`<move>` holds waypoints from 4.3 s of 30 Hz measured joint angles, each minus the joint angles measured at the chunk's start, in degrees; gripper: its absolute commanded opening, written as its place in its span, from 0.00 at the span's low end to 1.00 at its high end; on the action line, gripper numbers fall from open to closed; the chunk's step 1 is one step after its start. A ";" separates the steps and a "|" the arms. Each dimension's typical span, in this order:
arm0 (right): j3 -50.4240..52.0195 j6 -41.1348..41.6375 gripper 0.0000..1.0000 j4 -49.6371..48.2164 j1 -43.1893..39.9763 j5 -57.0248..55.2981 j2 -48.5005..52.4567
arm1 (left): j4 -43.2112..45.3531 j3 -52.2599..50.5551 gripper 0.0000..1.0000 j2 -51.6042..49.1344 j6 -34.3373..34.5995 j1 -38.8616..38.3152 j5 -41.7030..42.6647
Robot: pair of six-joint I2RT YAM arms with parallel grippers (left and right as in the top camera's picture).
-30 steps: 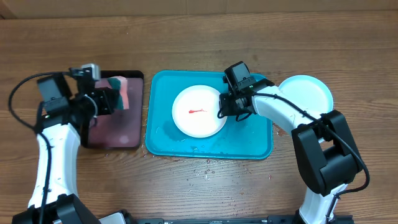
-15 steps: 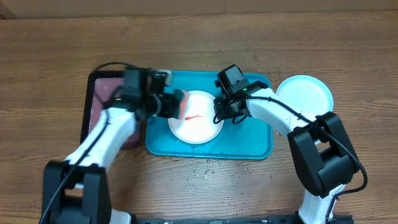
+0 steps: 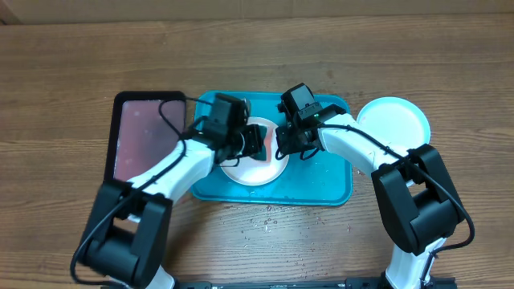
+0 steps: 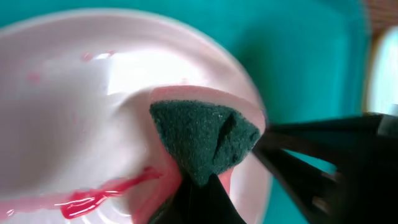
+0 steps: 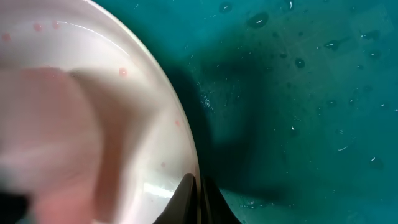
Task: Clean dirty plates on tray and stack at the side
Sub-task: 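Scrub the pink-rimmed plate with the sponge while right gripper holds it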
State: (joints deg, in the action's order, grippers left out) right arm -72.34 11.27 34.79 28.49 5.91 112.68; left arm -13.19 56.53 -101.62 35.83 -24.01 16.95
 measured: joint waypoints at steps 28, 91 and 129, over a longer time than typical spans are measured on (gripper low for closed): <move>0.00 -0.42 0.04 0.17 0.00 0.02 0.00 | 1.05 -0.04 0.04 4.24 -4.37 -2.40 -7.82; -0.04 -0.42 0.04 0.33 0.04 0.07 0.00 | 0.11 0.15 0.04 -0.76 -0.28 -2.86 -12.76; -0.04 -0.46 0.04 0.50 0.04 0.07 0.00 | -5.38 0.94 0.04 1.18 -10.64 0.66 -14.58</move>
State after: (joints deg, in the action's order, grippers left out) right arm -72.38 10.81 35.29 28.53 5.98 112.68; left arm -18.57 57.47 -100.44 25.19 -23.35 2.37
